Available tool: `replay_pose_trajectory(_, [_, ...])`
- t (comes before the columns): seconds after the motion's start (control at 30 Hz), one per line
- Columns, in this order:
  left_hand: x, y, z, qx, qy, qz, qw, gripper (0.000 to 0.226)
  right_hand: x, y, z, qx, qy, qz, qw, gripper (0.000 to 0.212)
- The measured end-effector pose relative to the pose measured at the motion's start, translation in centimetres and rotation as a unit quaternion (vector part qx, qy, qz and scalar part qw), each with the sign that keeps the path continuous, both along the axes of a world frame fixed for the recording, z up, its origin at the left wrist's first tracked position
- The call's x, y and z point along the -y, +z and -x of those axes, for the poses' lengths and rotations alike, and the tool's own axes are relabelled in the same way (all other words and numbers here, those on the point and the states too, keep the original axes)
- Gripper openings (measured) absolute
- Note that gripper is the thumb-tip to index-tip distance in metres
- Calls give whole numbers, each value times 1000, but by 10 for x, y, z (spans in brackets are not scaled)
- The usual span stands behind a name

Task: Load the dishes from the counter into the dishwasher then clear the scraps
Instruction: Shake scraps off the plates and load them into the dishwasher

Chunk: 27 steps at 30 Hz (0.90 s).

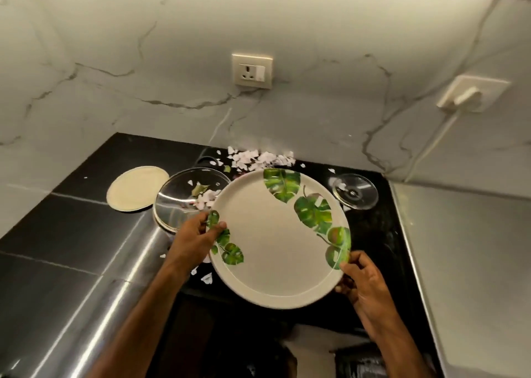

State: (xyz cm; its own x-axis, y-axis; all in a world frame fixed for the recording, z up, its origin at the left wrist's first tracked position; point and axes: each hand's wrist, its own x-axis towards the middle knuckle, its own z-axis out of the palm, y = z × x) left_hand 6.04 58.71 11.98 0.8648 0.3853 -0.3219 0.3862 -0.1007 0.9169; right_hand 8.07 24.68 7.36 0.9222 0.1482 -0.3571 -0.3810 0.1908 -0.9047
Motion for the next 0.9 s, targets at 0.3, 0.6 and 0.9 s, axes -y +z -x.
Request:
replay_pose_trajectory(0.3, [89,-20,9,-17,-146,86,985,27,82,-6,114,-27,-175,37,983,53])
replay_pose_trajectory(0.6, [256,-15,7,-1,-362,51,931,21,187,-15,219,-44,-391,103,913,16])
replay_pose_trajectory(0.9, [461,-42,13,-27,-523,-23,852,33,315,-53,320,-76,-525,129,838,18])
